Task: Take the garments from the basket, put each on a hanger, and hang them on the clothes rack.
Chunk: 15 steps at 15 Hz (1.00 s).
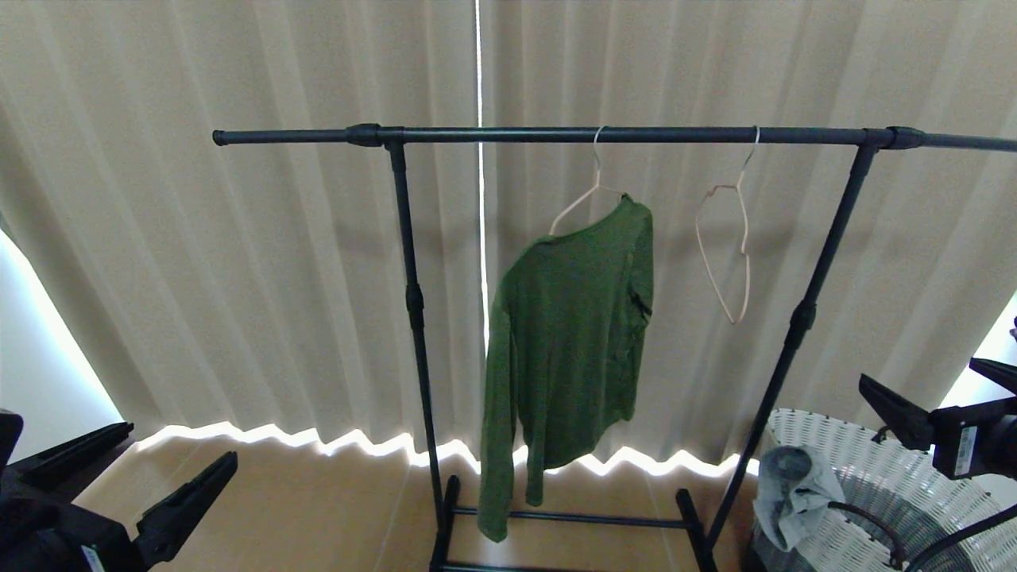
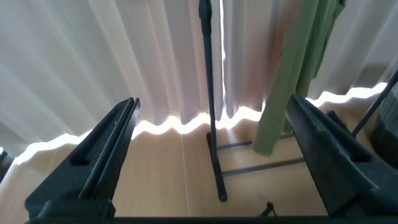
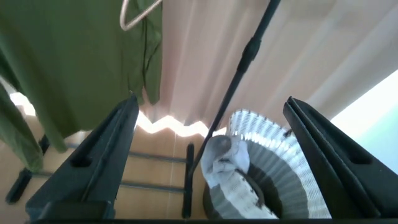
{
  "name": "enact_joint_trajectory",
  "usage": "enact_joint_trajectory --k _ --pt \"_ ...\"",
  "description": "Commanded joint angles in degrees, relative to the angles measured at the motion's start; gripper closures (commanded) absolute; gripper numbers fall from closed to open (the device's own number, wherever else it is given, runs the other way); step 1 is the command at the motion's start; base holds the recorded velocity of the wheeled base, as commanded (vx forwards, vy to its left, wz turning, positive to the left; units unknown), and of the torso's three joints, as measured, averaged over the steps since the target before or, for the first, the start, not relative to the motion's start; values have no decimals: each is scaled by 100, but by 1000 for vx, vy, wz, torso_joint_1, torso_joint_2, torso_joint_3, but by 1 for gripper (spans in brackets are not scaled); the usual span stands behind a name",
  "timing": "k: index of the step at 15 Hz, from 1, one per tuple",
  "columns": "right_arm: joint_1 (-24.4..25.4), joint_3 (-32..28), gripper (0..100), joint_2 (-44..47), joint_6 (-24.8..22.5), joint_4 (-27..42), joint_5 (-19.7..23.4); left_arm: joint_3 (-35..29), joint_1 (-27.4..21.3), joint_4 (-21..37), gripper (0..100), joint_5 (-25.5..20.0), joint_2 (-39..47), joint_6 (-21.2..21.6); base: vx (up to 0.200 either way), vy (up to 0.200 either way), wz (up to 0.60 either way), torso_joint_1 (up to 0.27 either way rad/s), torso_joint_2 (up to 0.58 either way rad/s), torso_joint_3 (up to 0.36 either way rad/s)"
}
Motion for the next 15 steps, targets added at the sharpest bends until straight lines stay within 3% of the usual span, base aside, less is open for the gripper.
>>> enact_joint_trajectory --k 1,8,11,15 --pt "0 580 0 52 1 -249 7 -28 0 -5 0 4 135 1 0 0 0 0 0 0" --pt "-466 686 0 166 -307 -240 7 16 18 -5 0 13 100 -16 0 0 0 0 0 0" --pt "-527 738 0 315 -307 -258 -10 -19 563 -14 0 4 83 1 0 0 0 0 0 0" --pt "-527 756 0 324 -307 -258 -2 7 589 -23 0 4 65 10 0 0 0 0 0 0"
